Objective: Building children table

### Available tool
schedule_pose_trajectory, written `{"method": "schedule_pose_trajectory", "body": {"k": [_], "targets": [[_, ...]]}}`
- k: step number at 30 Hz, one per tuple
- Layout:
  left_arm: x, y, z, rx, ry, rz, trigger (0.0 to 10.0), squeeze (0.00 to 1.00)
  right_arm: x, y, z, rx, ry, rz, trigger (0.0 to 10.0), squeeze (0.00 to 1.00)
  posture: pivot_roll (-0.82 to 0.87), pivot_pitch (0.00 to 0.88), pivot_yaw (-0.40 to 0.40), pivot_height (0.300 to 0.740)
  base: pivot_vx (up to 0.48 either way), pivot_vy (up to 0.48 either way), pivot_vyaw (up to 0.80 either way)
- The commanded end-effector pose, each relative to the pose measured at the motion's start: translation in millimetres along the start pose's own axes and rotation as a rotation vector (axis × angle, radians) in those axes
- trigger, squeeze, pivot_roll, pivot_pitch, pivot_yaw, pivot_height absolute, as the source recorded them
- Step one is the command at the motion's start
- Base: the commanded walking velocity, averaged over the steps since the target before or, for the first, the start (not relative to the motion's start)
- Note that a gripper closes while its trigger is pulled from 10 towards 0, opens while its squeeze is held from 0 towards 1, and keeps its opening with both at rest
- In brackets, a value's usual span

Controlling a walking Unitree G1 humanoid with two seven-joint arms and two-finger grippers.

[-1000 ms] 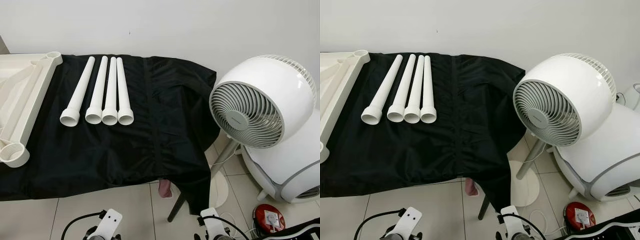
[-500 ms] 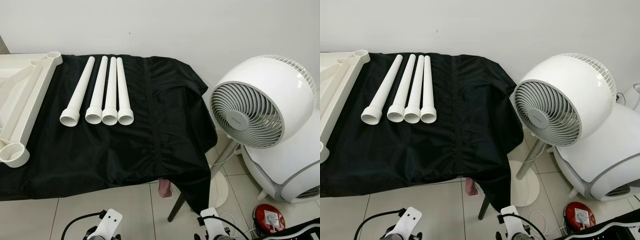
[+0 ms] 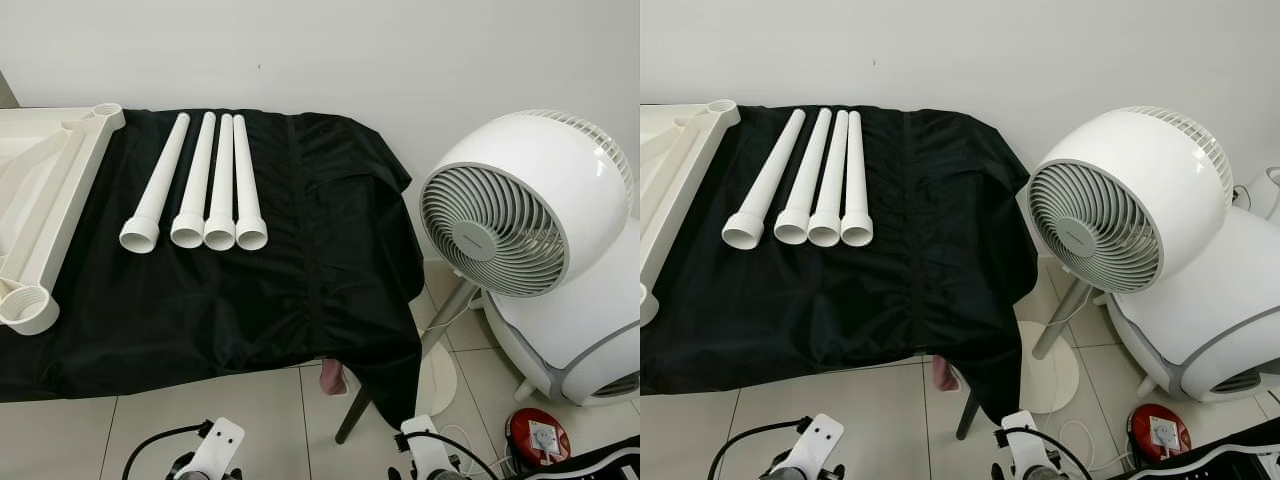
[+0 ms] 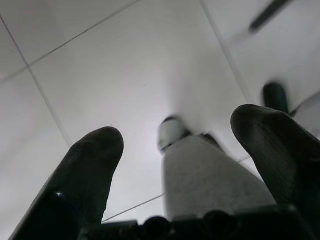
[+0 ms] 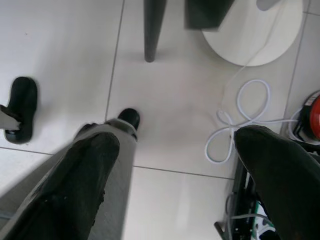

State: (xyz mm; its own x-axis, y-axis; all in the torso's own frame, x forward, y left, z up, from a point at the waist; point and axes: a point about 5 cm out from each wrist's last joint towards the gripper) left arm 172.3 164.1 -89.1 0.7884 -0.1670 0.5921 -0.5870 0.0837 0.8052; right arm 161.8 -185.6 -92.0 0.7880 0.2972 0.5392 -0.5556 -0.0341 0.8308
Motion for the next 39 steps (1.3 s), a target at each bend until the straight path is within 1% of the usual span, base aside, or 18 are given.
{"method": "schedule_pose_trajectory", "body": {"k": [1, 11, 19, 28, 39], "targets": [[-4.3, 1.2, -0.3, 0.0, 0.03, -0.003, 10.0, 0.0, -7.2, 1.6, 0.2, 0.001, -0.009, -0.023, 10.0, 0.0, 0.01, 0.0, -0.047, 0.74, 0.0, 0.0, 0.0], [-4.7, 1.4, -1.2, 0.001, 0.025, -0.005, 10.0, 0.0, -10.2, 2.5, -0.2, 0.004, -0.017, -0.025, 10.0, 0.0, 0.01, 0.0, -0.04, 0.74, 0.0, 0.0, 0.0], [-5.1, 1.9, -2.1, -0.005, 0.028, 0.001, 10.0, 0.0, -12.5, 3.6, 2.3, -0.008, -0.045, -0.017, 10.0, 0.0, 0.0, 0.0, -0.03, 0.74, 0.0, 0.0, 0.0], [-7.1, 2.5, -2.2, -0.007, 0.022, -0.003, 10.0, 0.0, -16.4, 4.7, 1.6, 0.005, -0.029, -0.027, 10.0, 0.0, 0.0, 0.0, -0.032, 0.74, 0.0, 0.0, 0.0], [-8.4, 2.9, -6.6, 0.006, 0.012, -0.019, 10.0, 0.0, -15.7, 4.5, 0.1, 0.011, -0.037, -0.023, 10.0, 0.0, 0.0, 0.0, -0.025, 0.74, 0.0, 0.0, 0.0]]}}
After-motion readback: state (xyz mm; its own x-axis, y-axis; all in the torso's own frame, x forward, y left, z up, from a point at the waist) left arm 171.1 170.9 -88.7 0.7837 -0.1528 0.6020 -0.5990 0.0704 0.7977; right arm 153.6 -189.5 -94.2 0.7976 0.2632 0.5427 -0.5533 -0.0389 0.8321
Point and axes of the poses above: a point about 5 cm out from each wrist's last joint towards the gripper, its own y axis pointing back from the gripper into the wrist, its own x axis along the axis of the wrist's last joint, z = x × y, and after that the axes turned 1 degree about y, right-handed
